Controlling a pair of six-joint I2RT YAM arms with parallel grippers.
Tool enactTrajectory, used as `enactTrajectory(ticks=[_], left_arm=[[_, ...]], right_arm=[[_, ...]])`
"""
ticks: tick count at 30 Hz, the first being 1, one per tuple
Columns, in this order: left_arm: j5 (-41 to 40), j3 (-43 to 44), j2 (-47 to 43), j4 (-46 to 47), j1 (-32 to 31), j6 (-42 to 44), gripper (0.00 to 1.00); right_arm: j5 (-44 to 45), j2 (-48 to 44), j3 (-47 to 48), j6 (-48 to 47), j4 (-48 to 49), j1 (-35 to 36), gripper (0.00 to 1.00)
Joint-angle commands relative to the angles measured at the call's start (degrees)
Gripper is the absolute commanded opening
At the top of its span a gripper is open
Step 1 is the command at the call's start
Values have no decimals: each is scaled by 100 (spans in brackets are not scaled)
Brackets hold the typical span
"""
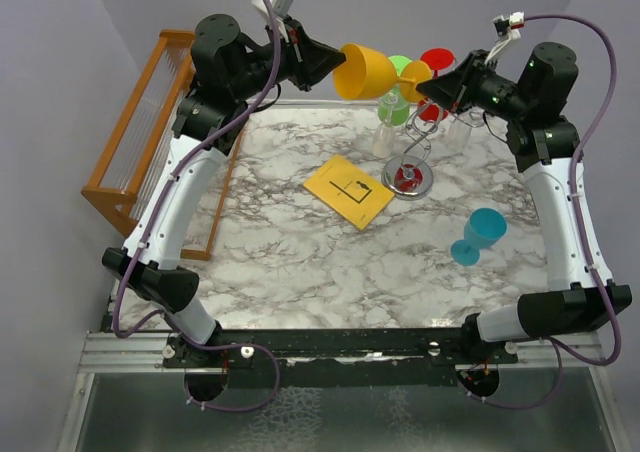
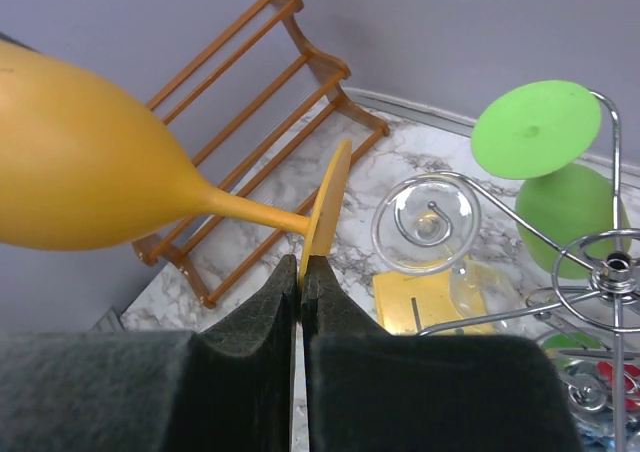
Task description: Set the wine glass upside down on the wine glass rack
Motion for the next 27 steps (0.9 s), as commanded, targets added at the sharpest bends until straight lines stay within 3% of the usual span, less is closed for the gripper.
enactTrajectory(ticks=[1,17,22,27], left_arm=[[-116,-277,-240,184,-34,136,9],[-716,-1198,-1030,-695,23,1041,60],[-1189,-1540,-1386,-1032,90,1588,75],[-1462,-1766,-1575,-1301,102,2012,86]], right_arm=[[535,-13,4,-50,32,14,1],[996,-361,-263,-1105,-63,-426,1],[1094,-691,-360,-2265,-259,-432,1],[969,-1048,-343,-4238,-1007,-431,1]])
